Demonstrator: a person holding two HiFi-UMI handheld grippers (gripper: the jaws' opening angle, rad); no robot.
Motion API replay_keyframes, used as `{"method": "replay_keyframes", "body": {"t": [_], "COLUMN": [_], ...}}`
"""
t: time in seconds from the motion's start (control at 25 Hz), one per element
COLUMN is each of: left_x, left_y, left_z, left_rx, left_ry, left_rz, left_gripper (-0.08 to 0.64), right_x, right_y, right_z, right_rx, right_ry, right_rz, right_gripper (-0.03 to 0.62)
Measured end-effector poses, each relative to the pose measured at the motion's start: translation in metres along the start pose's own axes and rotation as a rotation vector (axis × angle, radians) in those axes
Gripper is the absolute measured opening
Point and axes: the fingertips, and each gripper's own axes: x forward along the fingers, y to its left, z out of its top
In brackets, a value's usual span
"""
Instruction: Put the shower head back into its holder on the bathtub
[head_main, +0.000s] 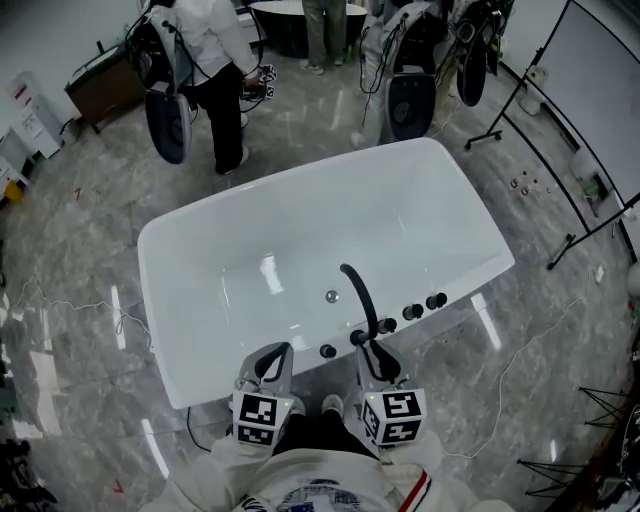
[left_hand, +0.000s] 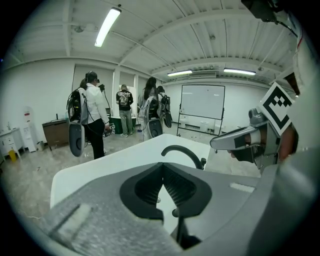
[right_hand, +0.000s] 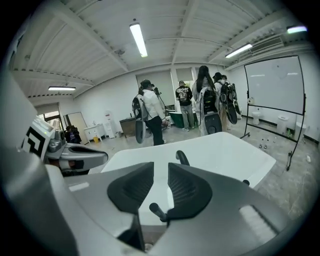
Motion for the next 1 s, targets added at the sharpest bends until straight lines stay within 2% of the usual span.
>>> {"method": "replay_keyframes", "body": {"t": [0.16,0.4,0.72,1.0], "left_x": [-0.005,-0.014,-0.033,-0.043], "left_y": [0.000,-0.001,0.006,-0.002], "left_z": [0.033,0.081,0.100,0.105], "left_rx": [-0.004,0.056,0.063,0.076], "left_ry": [-0.047,-0.130,-0.183,-0.207], "left_rz": [0.009,0.007,0.025,-0.009], "left_gripper": [0.006,0.006,0.006,0.006], "right_x": [-0.012,-0.022,-0.039,-0.047], "right_y": [-0.002,0.005,0.011,0.024], "right_z": [0.025,0.059,0.081,0.082], "right_rx": [-0.016,-0.042,-0.063,-0.071], "right_ry": [-0.036,-0.101,-0.164,-0.177], "right_rz": [-0.009,-0.002,-0.018,-0.037], "right_gripper": [0.081,0.071,0.043,0.031]}}
